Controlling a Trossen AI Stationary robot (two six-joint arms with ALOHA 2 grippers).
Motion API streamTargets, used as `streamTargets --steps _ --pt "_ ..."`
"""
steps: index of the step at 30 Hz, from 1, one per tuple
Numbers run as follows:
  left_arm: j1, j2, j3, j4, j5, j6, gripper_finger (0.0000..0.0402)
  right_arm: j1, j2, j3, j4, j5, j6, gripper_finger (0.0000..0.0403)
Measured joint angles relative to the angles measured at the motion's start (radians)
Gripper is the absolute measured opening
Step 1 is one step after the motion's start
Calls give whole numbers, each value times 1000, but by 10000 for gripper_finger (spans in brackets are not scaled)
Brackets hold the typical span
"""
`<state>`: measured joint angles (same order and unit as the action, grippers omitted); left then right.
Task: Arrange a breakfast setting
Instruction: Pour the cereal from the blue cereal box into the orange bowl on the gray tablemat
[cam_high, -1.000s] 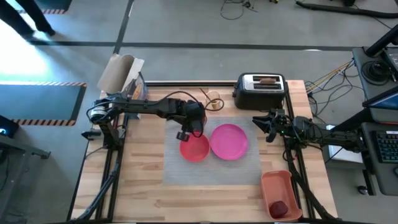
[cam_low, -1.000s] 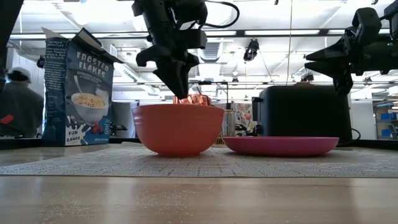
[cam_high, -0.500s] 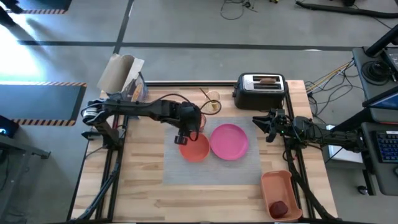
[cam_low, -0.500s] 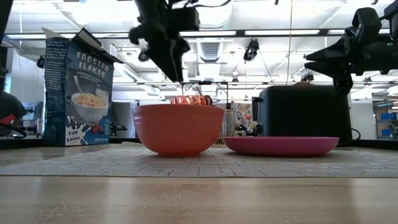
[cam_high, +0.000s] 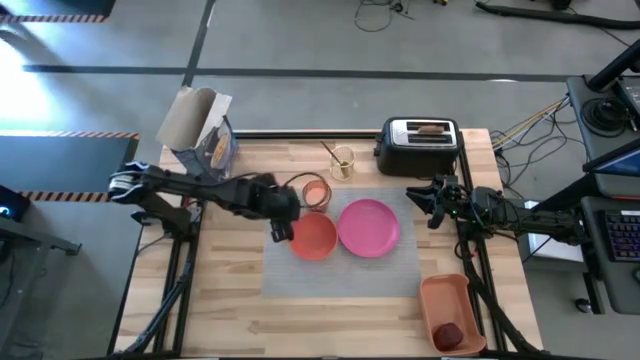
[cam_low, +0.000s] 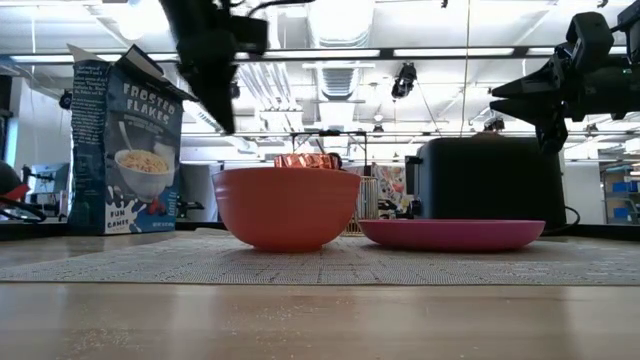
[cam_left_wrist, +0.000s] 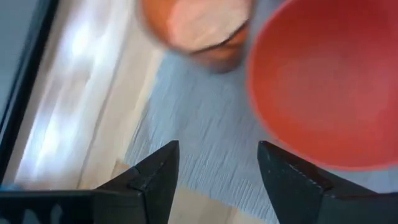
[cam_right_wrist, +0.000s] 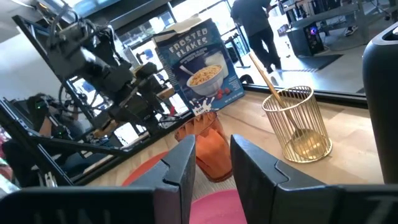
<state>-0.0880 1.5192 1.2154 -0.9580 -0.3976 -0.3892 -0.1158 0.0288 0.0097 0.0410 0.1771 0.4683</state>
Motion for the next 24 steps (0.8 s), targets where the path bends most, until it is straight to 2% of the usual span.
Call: streamTargets --steps 5,14,21,24 --pt "-48 -94 -126 7 -146 -289 222 0 0 0 0 0 0 91" --pt "-77 -193 -356 31 -236 -847 246 0 0 0 0 0 0 91" --pt "-76 -240 -448 17 -276 -1012 258 0 0 0 0 0 0 91" --pt "-76 -249 -452 -47 -301 -1066 259 0 0 0 0 0 0 91"
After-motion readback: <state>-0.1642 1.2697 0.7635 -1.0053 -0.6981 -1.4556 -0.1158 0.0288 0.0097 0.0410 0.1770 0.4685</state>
